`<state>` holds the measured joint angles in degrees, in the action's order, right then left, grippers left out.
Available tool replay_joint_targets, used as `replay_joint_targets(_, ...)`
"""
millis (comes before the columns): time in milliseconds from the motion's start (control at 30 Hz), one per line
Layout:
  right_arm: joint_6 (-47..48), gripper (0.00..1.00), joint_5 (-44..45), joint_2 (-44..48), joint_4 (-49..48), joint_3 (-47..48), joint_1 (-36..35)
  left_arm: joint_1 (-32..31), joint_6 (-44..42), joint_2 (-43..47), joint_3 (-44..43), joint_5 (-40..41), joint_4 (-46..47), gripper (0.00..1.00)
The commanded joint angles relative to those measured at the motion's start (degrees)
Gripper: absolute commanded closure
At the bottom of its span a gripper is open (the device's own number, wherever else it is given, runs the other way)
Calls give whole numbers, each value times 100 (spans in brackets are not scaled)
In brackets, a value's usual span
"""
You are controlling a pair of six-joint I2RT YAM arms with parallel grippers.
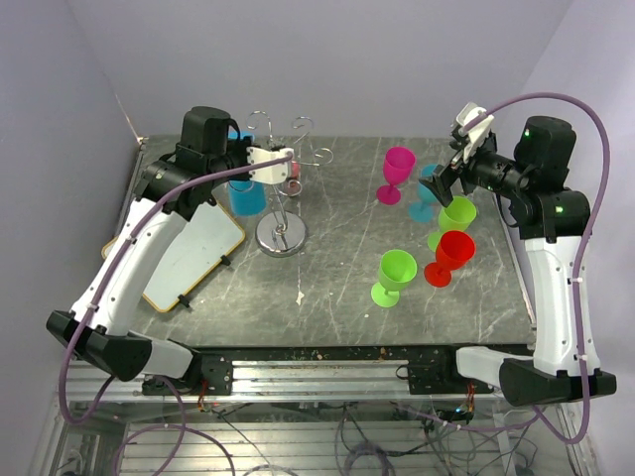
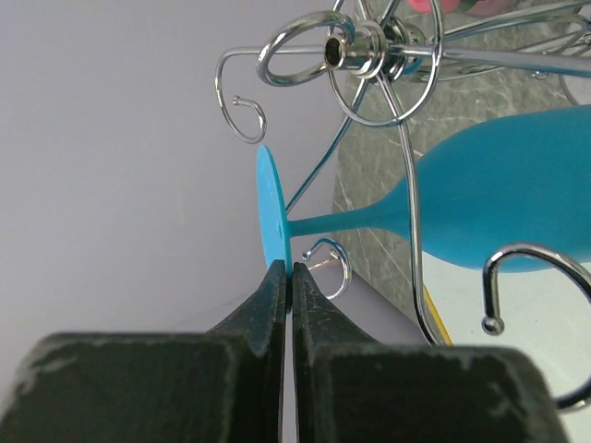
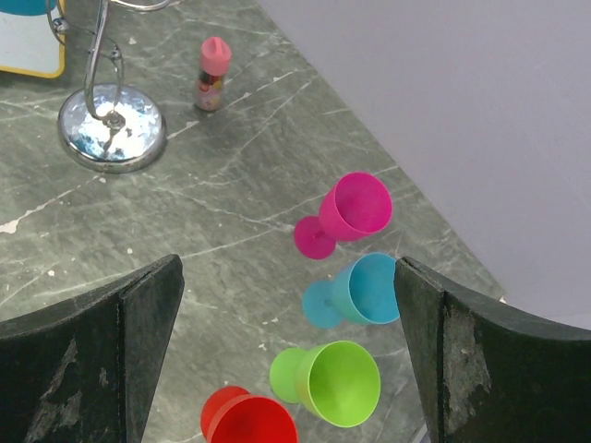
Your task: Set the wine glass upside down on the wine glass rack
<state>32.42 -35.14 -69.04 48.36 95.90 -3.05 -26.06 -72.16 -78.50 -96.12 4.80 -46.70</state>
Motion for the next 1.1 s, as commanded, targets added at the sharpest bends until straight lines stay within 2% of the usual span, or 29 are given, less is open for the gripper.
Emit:
replay_joint_targets(0, 62, 3, 74, 39, 86, 52, 35, -70, 59, -54, -212, 75, 443, 93)
replay_joint_targets(567, 45, 3, 15, 22, 86, 31, 40, -81, 278, -34, 457, 1272, 1521, 93)
replay_joint_targets(800, 53, 2, 15, 39, 90, 17, 38, -74, 280, 56, 598, 1582, 1561, 93)
replay_joint_targets(1067, 62, 2, 23, 94, 86, -25, 41, -71, 310, 72, 411, 1659, 1014, 93)
